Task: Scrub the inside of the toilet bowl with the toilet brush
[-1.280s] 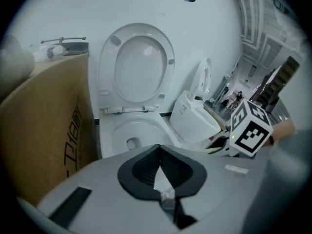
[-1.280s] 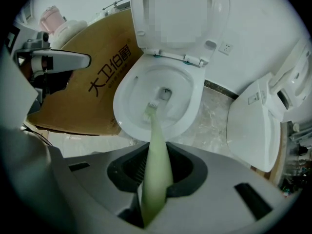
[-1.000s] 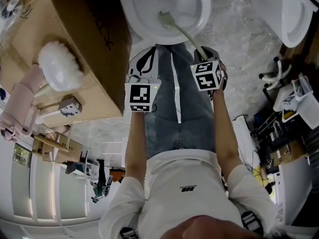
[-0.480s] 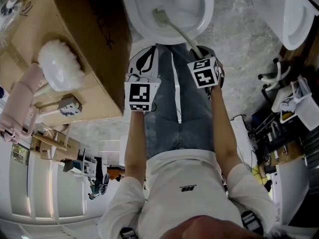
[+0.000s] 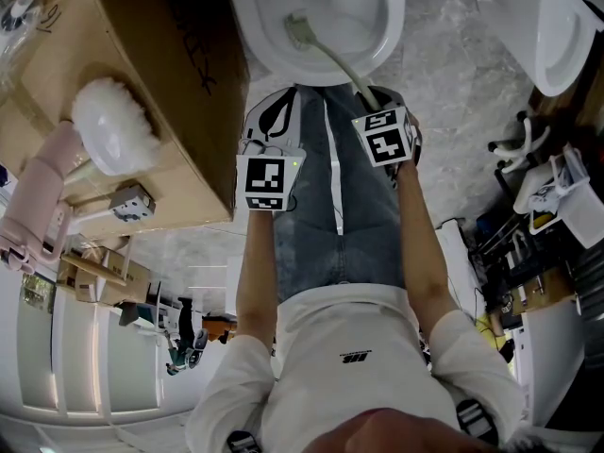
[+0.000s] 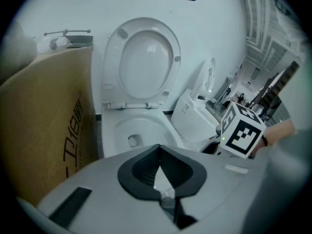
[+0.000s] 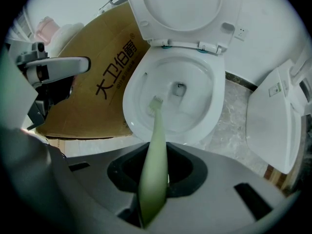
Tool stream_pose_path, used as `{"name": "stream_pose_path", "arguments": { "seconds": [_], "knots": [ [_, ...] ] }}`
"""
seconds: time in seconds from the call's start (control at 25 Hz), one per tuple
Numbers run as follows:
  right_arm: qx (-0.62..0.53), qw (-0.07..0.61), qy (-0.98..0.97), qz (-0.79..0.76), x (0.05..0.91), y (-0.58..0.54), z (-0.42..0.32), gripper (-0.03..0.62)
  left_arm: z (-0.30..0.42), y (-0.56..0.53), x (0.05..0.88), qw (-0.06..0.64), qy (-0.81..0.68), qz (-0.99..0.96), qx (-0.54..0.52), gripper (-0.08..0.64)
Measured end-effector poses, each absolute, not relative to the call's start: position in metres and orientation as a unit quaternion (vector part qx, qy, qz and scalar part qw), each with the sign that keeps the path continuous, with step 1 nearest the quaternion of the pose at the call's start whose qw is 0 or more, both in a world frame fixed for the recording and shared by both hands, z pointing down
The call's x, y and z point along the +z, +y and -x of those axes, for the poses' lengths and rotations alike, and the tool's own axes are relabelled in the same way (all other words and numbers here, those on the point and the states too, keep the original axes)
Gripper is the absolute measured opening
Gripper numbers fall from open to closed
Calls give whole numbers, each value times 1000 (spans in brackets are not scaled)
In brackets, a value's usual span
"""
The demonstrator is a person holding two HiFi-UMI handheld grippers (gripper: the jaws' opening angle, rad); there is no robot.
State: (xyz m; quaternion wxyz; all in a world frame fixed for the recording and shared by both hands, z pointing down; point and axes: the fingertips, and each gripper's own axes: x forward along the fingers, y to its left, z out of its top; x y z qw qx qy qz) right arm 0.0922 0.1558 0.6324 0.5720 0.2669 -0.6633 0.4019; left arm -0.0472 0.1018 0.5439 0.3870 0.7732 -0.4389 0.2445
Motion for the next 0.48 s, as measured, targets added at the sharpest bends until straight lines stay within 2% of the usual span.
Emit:
{"name": "stream_pose_path", "arguments": {
  "seconds": [0.48],
  "knots": [
    [417, 545, -671, -282, 639, 138, -70, 71, 48, 103, 547, 391, -438, -771, 247, 9]
  ]
}}
